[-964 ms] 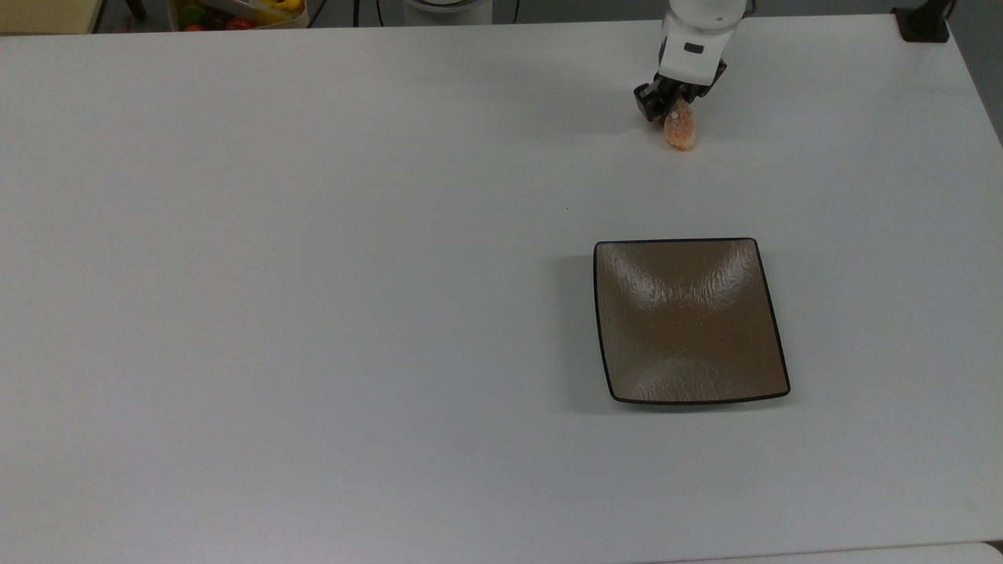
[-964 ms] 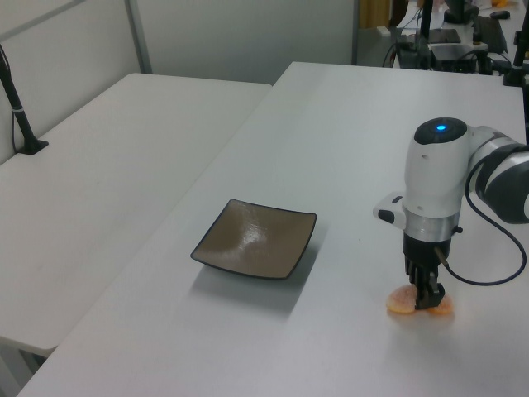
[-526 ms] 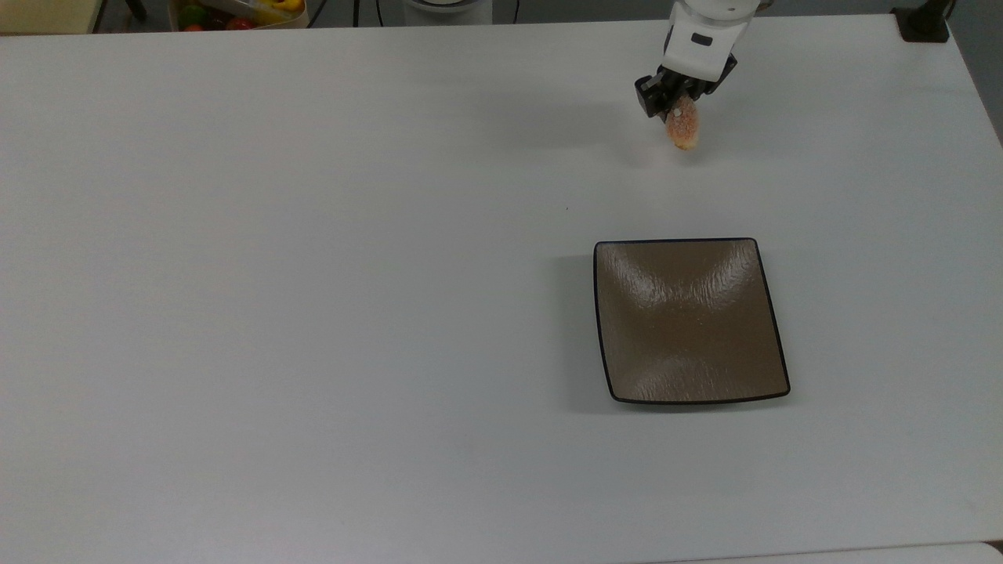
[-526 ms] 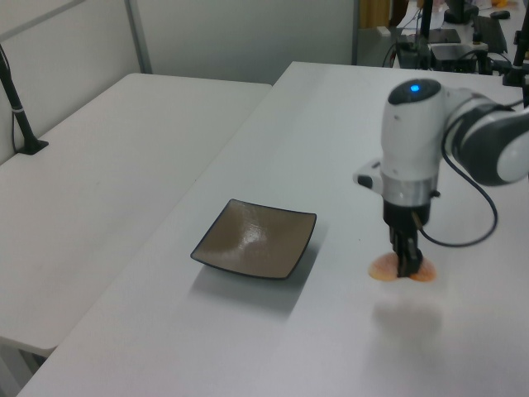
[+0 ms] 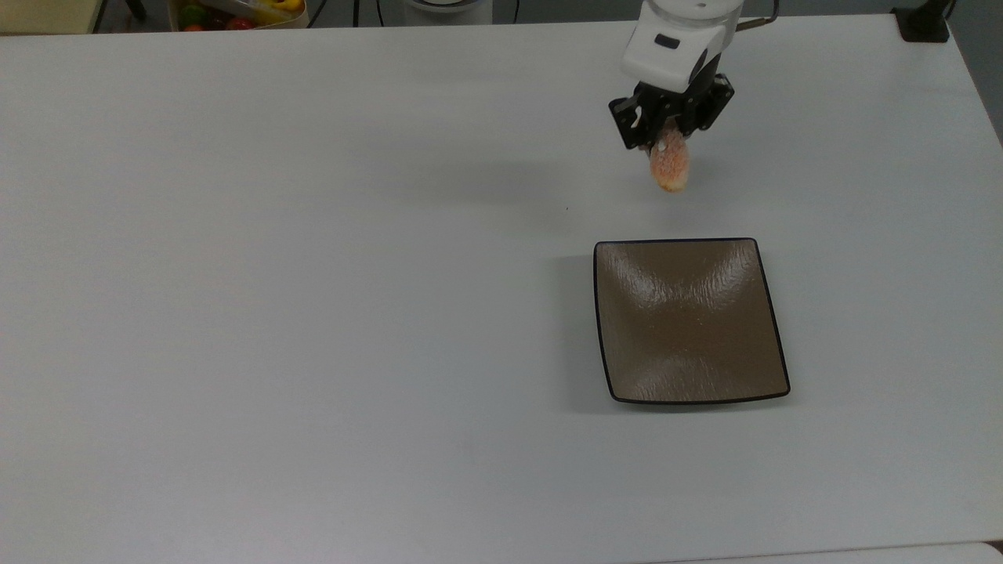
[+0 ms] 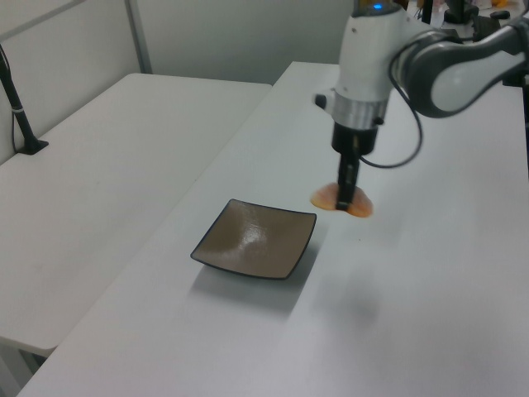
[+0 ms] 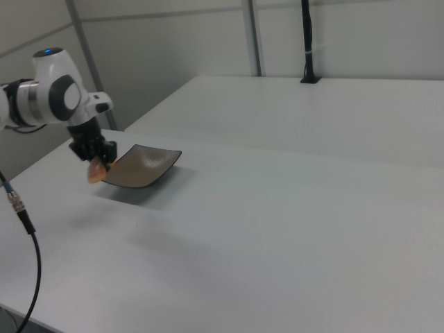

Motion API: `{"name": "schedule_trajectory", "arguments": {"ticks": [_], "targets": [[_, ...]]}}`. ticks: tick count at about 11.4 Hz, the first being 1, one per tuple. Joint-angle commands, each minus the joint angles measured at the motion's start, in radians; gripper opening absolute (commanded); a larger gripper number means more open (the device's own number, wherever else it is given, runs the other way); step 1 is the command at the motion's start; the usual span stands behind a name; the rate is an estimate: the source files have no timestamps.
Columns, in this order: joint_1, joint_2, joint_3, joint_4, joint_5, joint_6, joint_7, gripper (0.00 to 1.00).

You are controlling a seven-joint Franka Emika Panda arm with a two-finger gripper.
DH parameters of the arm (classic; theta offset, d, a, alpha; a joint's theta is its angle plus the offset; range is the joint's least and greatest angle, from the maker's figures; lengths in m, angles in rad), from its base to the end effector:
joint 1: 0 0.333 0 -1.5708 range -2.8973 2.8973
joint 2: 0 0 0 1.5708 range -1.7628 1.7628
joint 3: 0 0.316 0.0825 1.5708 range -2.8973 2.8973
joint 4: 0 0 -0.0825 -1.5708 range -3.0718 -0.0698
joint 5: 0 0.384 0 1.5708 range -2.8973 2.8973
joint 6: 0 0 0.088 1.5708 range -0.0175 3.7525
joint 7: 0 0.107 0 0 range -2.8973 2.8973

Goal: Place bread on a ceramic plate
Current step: 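Lift the bread roll and carry it over the brown plate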

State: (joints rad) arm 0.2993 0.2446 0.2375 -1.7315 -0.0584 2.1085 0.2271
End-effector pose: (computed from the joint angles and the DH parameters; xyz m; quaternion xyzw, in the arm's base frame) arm 0.5593 0.3165 0.4535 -0.9844 -0.1615 -0.0639 0.0280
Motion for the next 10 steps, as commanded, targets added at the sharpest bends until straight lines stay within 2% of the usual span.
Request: {"name": "schedule_trajectory", "arguments": {"ticks": [1,7,10], "targets": [[0.014,0.145,-0.044,0.177,-0.020,0.005,-0.005,0.24],[0.033,0.306,-0.095,0.205,-0.032,0.326,0.001,0.28],[0.055,0.396,-0.113,0.292,-0.034,0.376,0.003,0.29]]}}
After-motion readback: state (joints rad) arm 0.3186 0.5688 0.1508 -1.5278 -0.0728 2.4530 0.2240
